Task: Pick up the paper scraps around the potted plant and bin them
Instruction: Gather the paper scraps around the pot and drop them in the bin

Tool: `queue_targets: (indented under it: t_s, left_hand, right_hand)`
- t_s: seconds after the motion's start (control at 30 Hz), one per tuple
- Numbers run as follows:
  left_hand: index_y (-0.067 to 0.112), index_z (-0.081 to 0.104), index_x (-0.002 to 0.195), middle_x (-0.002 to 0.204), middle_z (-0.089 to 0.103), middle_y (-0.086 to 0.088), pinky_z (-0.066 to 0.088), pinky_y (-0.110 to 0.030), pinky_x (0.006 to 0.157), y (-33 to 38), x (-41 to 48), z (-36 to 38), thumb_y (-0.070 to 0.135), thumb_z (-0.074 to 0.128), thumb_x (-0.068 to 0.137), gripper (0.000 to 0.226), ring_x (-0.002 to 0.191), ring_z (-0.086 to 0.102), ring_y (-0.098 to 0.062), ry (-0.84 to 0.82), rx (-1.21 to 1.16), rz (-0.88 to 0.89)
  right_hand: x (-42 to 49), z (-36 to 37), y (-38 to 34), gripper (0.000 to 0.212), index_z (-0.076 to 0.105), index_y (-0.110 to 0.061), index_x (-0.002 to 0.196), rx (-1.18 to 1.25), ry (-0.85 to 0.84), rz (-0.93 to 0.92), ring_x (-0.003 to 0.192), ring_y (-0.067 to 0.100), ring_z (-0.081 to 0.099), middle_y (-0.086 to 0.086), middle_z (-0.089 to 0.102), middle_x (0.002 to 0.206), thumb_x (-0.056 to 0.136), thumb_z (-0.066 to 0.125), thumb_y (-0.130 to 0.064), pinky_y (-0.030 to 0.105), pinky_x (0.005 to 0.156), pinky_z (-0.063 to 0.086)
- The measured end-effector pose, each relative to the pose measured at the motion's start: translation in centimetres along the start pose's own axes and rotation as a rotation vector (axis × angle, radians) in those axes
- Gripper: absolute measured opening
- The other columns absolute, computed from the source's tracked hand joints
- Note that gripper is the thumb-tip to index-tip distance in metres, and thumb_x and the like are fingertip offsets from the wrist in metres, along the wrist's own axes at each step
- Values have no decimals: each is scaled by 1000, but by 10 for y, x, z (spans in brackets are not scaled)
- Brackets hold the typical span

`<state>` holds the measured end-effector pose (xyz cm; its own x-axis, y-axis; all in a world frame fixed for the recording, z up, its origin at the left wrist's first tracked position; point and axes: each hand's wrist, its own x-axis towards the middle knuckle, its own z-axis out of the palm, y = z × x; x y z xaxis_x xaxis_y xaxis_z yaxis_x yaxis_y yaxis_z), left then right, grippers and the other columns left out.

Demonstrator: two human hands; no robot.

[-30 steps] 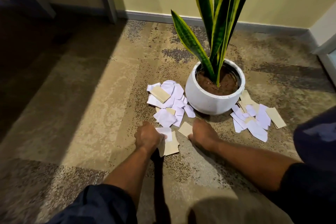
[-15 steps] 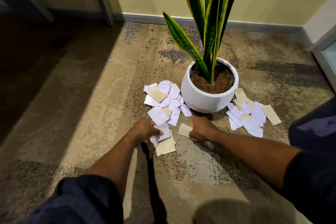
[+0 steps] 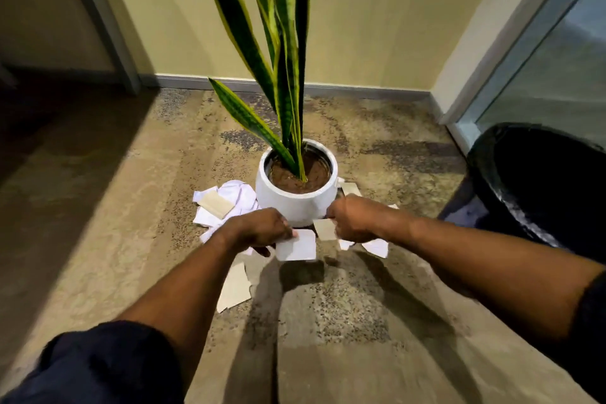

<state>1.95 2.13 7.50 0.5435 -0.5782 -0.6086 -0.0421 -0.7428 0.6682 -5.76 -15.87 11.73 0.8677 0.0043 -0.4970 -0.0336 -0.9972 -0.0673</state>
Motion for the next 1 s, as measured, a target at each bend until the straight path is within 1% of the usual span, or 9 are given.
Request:
queue_targets:
  t_s: [0.1, 0.2, 0.27, 0.37, 0.5, 0.6, 0.77, 0.87, 1.0]
  left_hand:
    - [17, 62, 81, 77, 60, -2, 49, -26, 64, 55, -2, 16, 30, 54, 99, 23, 68, 57, -17, 205, 153, 182]
    - [4, 63, 71, 66, 58, -14, 42, -33, 62, 112, -6, 37, 30, 57, 96, 36, 62, 53, -28, 440, 60, 381]
    - [-1, 65, 71, 63, 58, -23, 39, -36, 55, 150, -9, 51, 29, 62, 93, 38, 56, 51, -31, 523, -22, 484]
    - [4, 72, 74, 65, 64, -20, 41, -36, 54, 197, -12, 71, 29, 66, 90, 30, 53, 49, -21, 614, -63, 579]
    - [6, 74, 75, 58, 65, -9, 45, -32, 56, 240, -9, 98, 27, 65, 91, 28, 51, 58, -20, 657, -61, 641]
    - [3, 67, 66, 48, 55, 5, 27, -20, 47, 260, -2, 115, 16, 64, 92, 30, 38, 43, -10, 683, -66, 670]
    - [11, 75, 85, 58, 58, 9, 35, -9, 44, 289, 10, 143, 17, 61, 94, 17, 50, 50, 0, 666, 47, 661]
    - [16, 74, 88, 73, 67, 0, 48, -27, 56, 299, 14, 158, 25, 61, 93, 17, 66, 65, -18, 646, 204, 721]
    - [14, 68, 98, 88, 68, -6, 50, -30, 67, 296, 13, 168, 24, 63, 91, 14, 81, 66, -23, 667, 291, 836]
  right_hand:
    - [-22, -35, 35, 24, 67, -13, 97, -28, 32, 80, 81, 31, 65, 10, 71, 90, 77, 56, -5, 31, 68, 53]
    - [-54, -79, 78, 18, 64, -19, 77, 81, 149, 182, 57, 20, 60, -2, 61, 64, 77, 56, -3, 26, 51, 47]
    - [-81, -104, 110, 22, 63, -21, 72, 155, 237, 270, 55, 19, 60, 1, 64, 65, 76, 59, 0, 24, 49, 45]
    - [-115, -121, 152, 19, 68, -10, 92, 172, 330, 375, 70, 29, 64, 16, 68, 84, 78, 60, -1, 27, 58, 48]
    - [-150, -119, 193, 22, 70, -8, 92, 289, 399, 494, 48, 19, 56, 11, 61, 71, 79, 56, 4, 23, 46, 48]
    - [-161, -106, 213, 28, 71, -4, 100, 260, 416, 579, 68, 30, 65, 20, 70, 88, 79, 55, 3, 20, 46, 47]
    - [-167, -77, 233, 27, 70, -4, 99, 207, 378, 681, 95, 33, 67, 18, 70, 104, 77, 55, -4, 29, 70, 49]
    - [-167, -65, 240, 26, 69, -5, 102, 225, 402, 723, 99, 33, 67, 19, 69, 108, 80, 60, -16, 32, 76, 51]
    - [-161, -64, 236, 24, 69, -2, 98, 235, 502, 752, 98, 35, 67, 21, 69, 105, 78, 61, -14, 32, 72, 49]
